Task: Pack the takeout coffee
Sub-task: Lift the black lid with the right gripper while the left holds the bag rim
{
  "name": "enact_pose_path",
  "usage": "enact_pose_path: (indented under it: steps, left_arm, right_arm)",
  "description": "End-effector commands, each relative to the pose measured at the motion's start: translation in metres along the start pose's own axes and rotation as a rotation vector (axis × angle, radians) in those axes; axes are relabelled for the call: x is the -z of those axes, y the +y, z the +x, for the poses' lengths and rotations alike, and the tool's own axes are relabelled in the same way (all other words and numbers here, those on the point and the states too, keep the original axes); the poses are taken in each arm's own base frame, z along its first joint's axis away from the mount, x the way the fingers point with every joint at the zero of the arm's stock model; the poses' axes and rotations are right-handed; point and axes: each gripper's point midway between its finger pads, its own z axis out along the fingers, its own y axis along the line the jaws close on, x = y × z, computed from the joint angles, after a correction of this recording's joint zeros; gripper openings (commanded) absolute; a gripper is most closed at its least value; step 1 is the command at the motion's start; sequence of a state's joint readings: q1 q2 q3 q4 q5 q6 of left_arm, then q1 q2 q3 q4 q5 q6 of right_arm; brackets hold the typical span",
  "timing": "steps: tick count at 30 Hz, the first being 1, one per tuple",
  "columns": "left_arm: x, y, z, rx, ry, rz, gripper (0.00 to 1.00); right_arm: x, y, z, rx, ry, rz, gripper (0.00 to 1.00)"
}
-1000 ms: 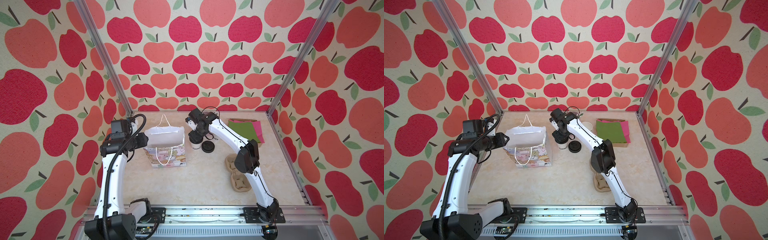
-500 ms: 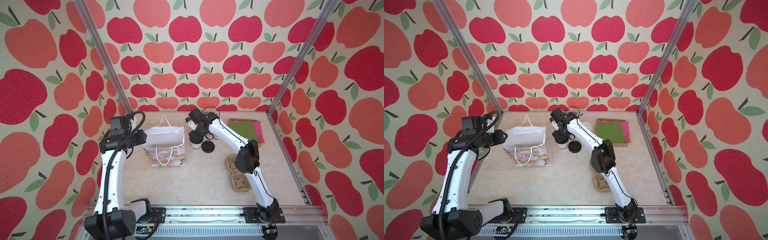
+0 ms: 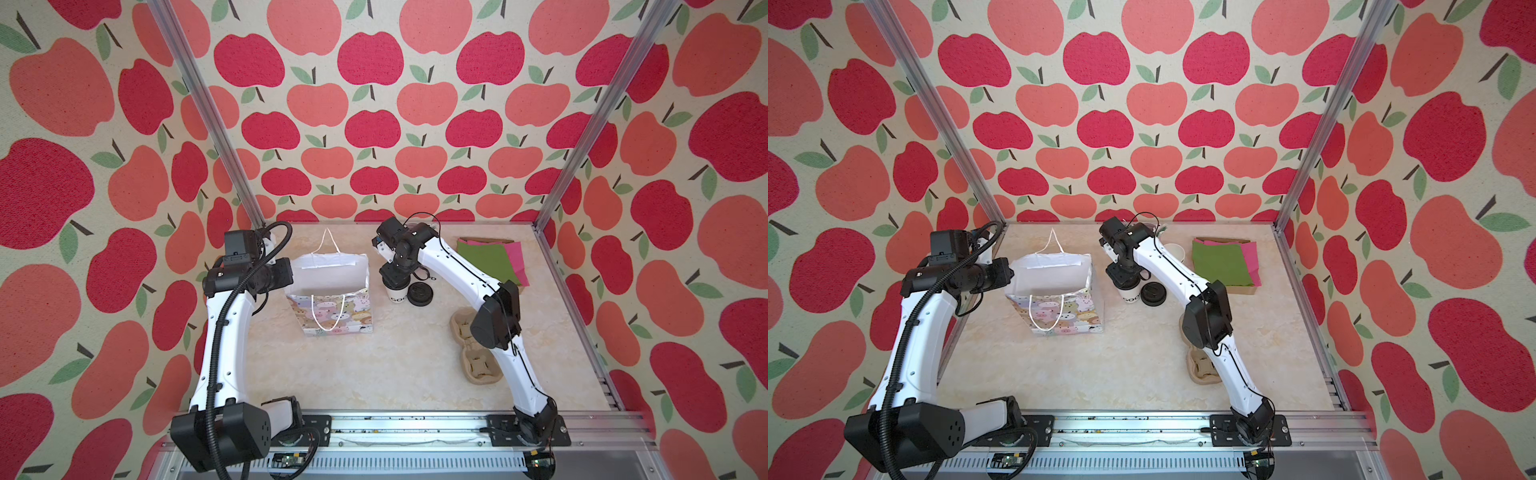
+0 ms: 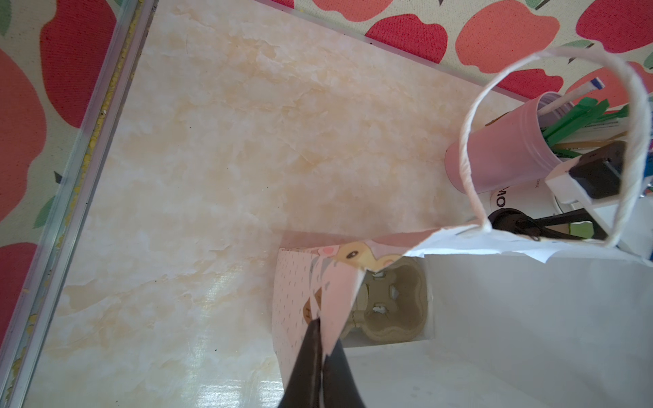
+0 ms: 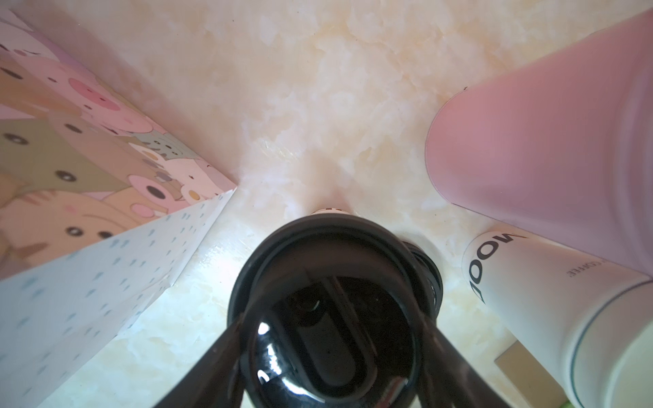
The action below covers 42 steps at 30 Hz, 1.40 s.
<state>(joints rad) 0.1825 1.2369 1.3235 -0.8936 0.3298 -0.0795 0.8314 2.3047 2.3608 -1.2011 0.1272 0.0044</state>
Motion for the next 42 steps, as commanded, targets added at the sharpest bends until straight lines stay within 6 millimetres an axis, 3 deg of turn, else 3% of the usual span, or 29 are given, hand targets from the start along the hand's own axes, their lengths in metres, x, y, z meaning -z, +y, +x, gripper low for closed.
enact_pose_path:
  steps: [1, 10, 19, 30, 39, 42]
  left_arm:
    - [-0.005, -0.002, 0.002, -0.007, 0.017, 0.024, 0.03]
    - [-0.012, -0.013, 0.008, -0.009, 0.066, 0.098, 0.00]
    - [-0.017, -0.045, 0.015, -0.036, 0.110, 0.259, 0.00]
    - [-0.007, -0.082, 0.017, -0.046, 0.119, 0.441, 0.00]
    - [0.002, -0.067, -0.002, -0.065, 0.063, 0.301, 0.35]
    - [0.004, -0.059, -0.007, -0.079, 0.068, 0.217, 0.43]
  right_arm:
    - [0.047, 0.000, -0.009, 0.019, -0.079, 0.014, 0.61]
    - [0.085, 0.000, -0.011, 0.016, -0.139, 0.031, 0.60]
    - [0.123, -0.008, -0.006, 0.012, -0.187, 0.077, 0.60]
    - [0.159, -0.021, 0.006, 0.010, -0.223, 0.143, 0.60]
    - [0.168, -0.025, 0.015, 0.006, -0.225, 0.164, 0.60]
    - [0.170, -0.026, 0.017, 0.005, -0.223, 0.171, 0.61]
